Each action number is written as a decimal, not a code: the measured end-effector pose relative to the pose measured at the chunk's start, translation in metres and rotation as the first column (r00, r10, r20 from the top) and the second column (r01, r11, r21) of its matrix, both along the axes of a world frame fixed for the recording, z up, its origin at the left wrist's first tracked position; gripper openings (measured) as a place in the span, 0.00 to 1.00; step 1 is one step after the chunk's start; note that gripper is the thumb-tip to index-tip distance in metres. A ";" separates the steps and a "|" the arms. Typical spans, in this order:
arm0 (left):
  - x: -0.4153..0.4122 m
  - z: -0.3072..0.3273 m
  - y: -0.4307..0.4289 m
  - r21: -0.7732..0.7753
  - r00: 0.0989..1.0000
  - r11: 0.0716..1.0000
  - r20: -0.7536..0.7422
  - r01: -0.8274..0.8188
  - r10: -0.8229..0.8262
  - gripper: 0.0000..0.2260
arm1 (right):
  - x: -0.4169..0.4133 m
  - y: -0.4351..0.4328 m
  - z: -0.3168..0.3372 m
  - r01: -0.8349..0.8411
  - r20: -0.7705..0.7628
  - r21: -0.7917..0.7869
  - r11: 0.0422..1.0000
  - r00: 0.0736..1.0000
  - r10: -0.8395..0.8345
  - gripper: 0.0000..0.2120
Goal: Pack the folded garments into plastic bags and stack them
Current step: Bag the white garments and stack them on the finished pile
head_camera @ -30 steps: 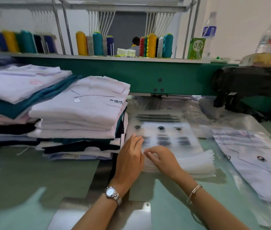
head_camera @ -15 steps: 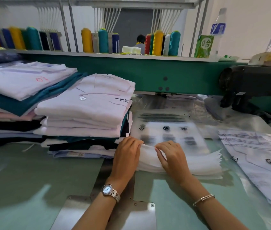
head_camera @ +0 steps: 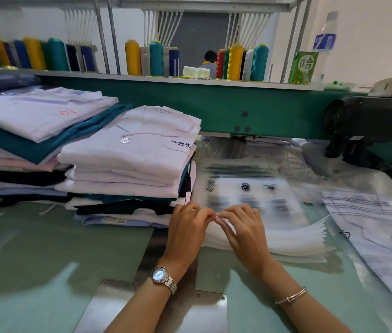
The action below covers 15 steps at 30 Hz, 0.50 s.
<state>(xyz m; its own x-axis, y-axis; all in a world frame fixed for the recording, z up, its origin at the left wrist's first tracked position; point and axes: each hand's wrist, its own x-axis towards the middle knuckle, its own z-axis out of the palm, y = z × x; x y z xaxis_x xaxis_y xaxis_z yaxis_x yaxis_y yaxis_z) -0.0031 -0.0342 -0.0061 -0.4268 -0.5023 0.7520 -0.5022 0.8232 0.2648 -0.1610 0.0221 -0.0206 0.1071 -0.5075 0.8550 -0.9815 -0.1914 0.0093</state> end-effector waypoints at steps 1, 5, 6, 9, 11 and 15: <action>0.000 0.000 -0.001 -0.024 1.000 1.000 0.011 0.003 -0.003 0.02 | 0.000 0.000 0.002 0.008 -0.029 0.002 1.000 1.000 -0.008 0.06; 0.004 0.003 -0.011 -0.099 1.000 0.995 0.002 -0.019 0.019 0.03 | -0.006 0.002 0.013 0.042 -0.114 0.040 0.998 0.993 -0.037 0.05; 0.007 0.004 -0.015 -0.098 0.999 0.994 -0.017 -0.040 0.039 0.04 | -0.011 0.004 0.016 0.053 -0.112 0.051 0.997 0.993 -0.047 0.04; 0.013 0.003 -0.022 -0.075 0.993 0.993 -0.080 -0.088 0.082 0.04 | -0.031 0.011 0.021 0.071 -0.084 0.085 0.994 0.994 -0.063 0.04; 0.014 0.003 -0.022 -0.031 0.987 0.995 -0.132 -0.099 0.094 0.04 | -0.048 0.018 0.025 0.081 -0.041 0.114 0.990 0.996 -0.077 0.05; 0.016 0.003 -0.019 0.047 0.977 0.992 -0.175 -0.116 0.122 0.03 | -0.084 0.041 0.029 0.129 -0.050 0.181 0.975 0.991 -0.122 0.05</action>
